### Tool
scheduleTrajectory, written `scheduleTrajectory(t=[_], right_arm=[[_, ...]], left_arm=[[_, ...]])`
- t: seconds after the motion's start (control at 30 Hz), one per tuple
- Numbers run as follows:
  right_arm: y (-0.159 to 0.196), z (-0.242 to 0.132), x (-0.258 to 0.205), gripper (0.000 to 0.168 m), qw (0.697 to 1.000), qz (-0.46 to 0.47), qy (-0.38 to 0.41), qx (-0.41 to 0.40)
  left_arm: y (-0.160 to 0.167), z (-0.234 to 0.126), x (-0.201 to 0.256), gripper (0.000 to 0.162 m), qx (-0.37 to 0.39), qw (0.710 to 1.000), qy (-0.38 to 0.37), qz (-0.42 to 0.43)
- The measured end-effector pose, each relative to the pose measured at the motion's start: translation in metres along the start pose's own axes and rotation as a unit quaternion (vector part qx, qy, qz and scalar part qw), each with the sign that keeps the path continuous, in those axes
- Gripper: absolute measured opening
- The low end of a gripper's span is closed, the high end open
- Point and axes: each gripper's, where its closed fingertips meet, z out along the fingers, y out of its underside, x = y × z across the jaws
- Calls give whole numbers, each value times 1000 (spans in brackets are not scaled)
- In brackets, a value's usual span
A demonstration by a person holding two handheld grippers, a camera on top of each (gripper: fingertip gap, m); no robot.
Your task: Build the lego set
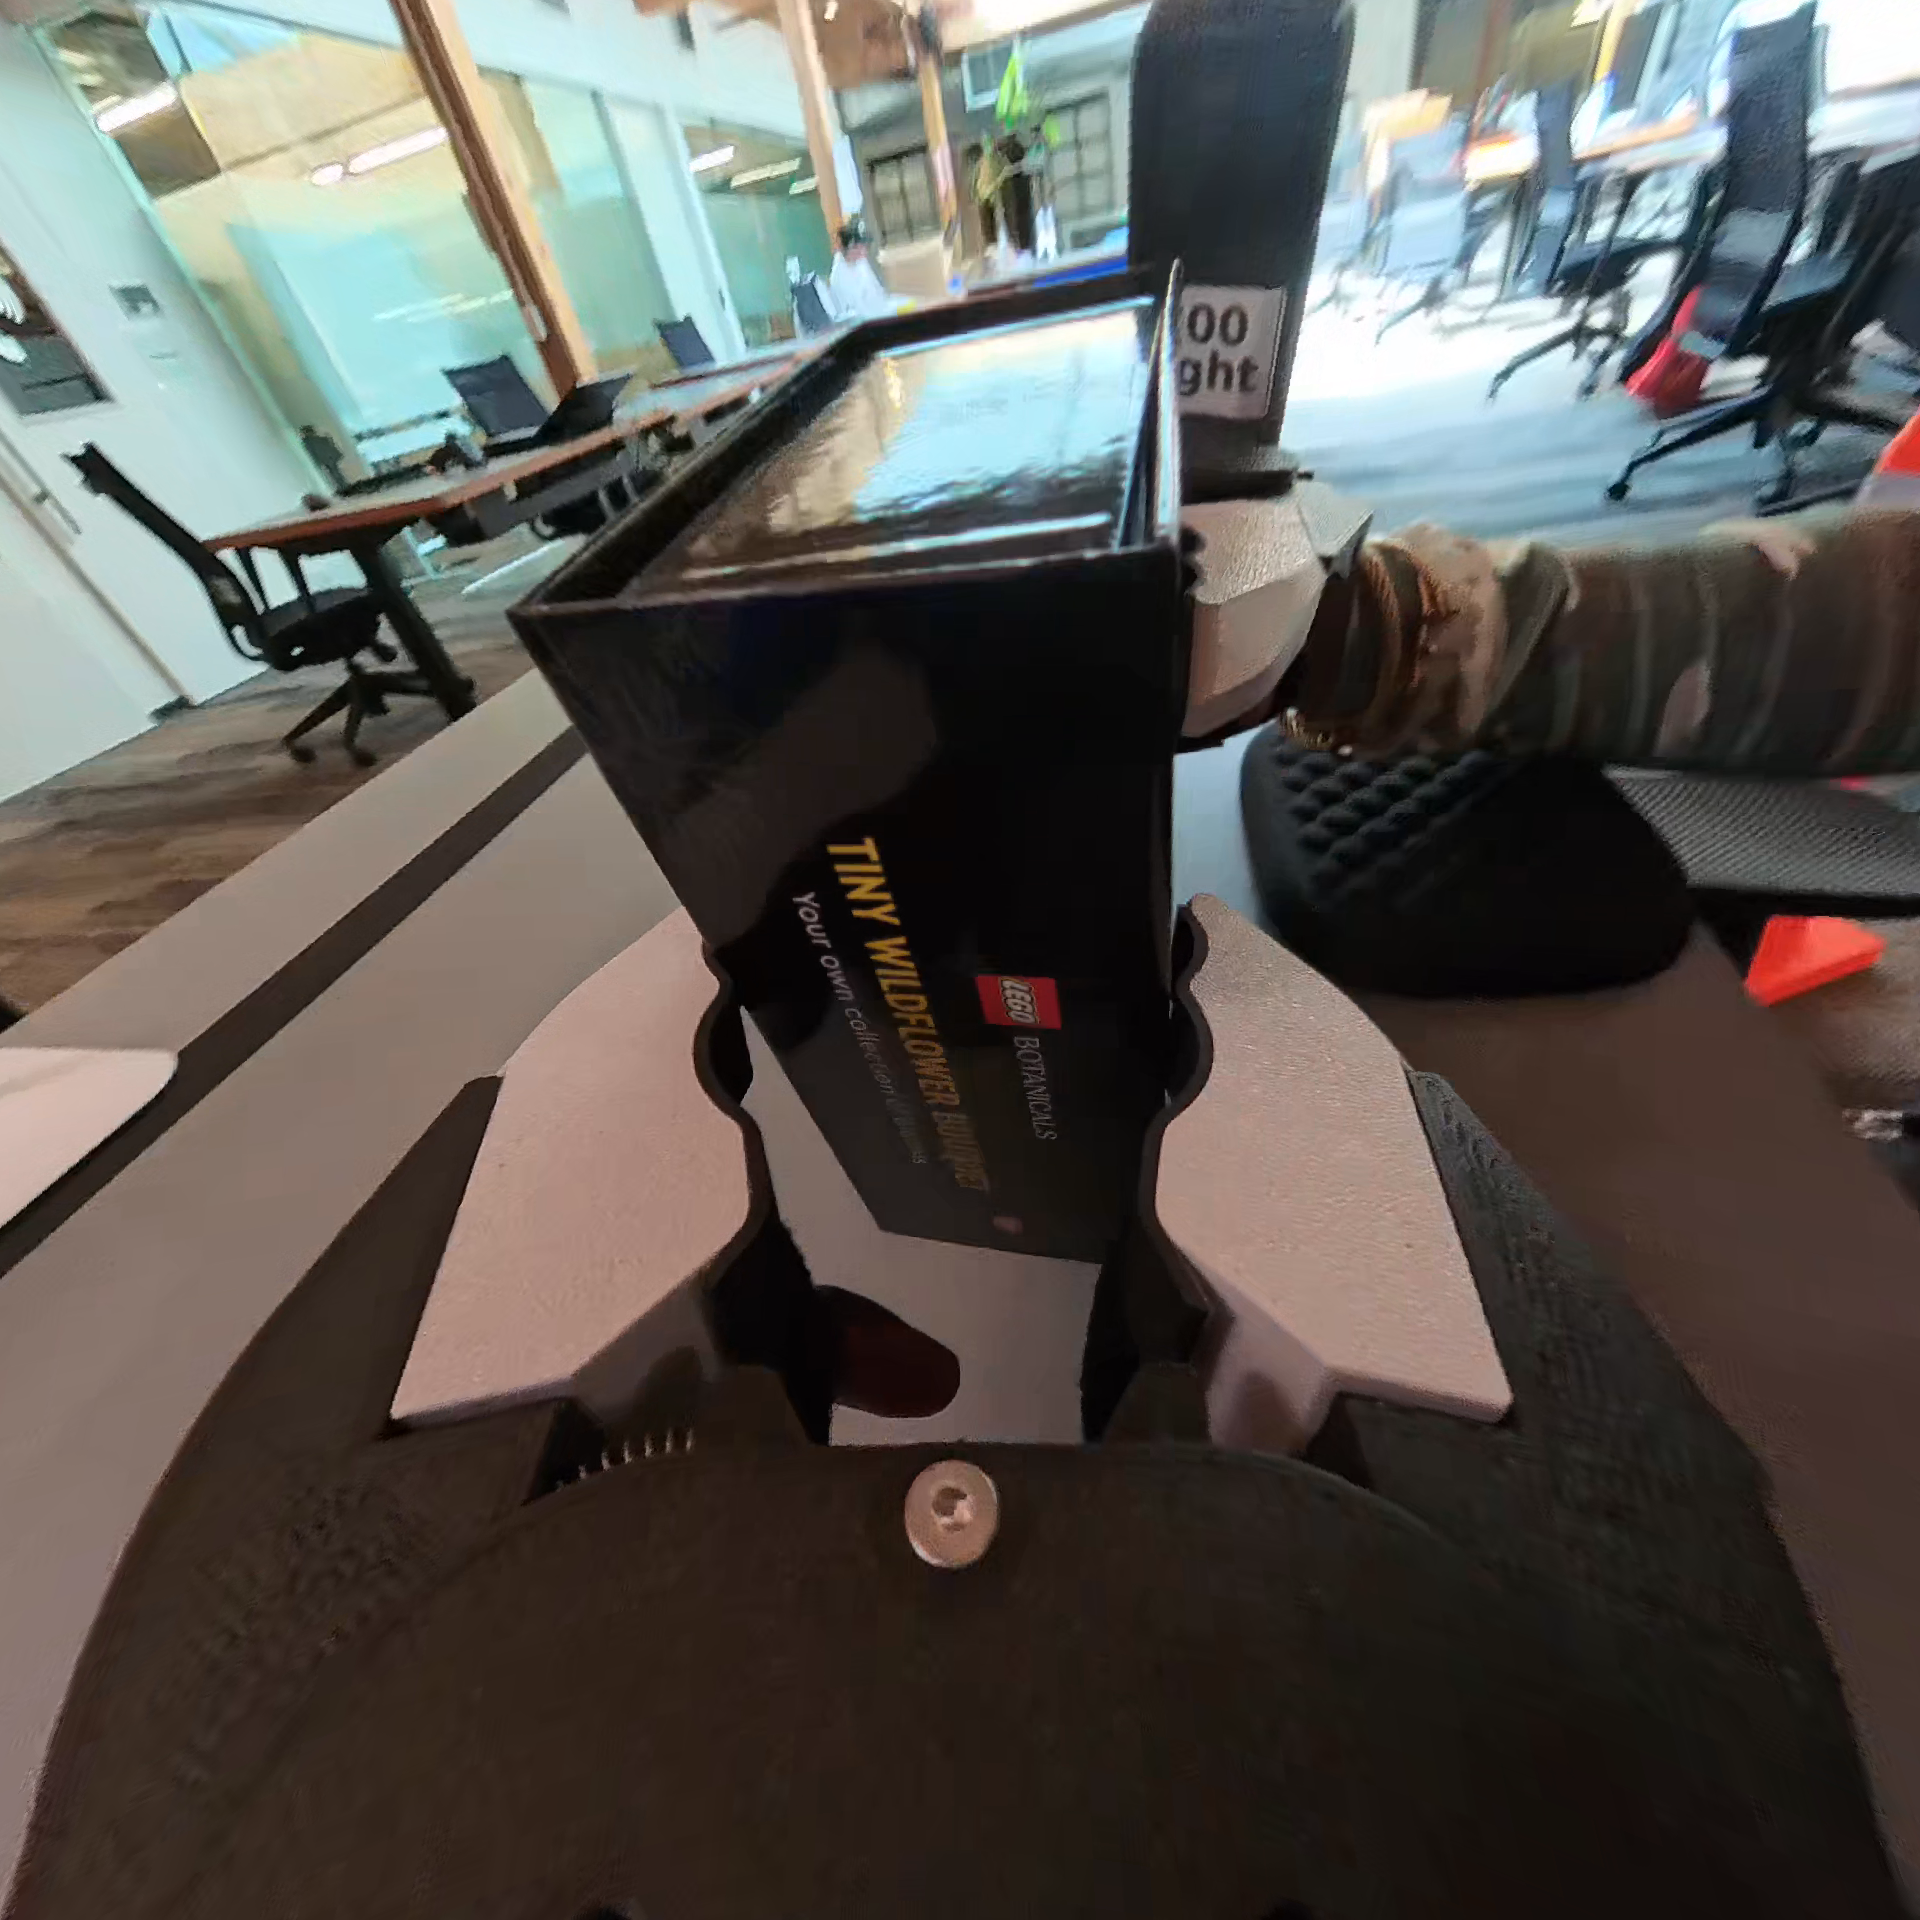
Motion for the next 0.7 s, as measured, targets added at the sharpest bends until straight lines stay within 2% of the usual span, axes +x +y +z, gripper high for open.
scheduleTrajectory(t=[0.3, 0.5, 0.6, 0.7], right_arm=[[43, 31, 8, 81, 997, -8, -66, -36], [71, 31, 5, 79, 994, 32, -84, -67], [72, 31, 6, 79, 993, 42, -81, -73], [73, 32, 7, 79, 993, 46, -81, -74]], left_arm=[[44, -24, -25, 76, -110, 990, -91, 4], [67, -32, -21, 75, -171, 981, -87, -18], [53, -39, -28, 83, -167, 980, -108, -15], [24, -44, -35, 89, -180, 976, -125, 8]])
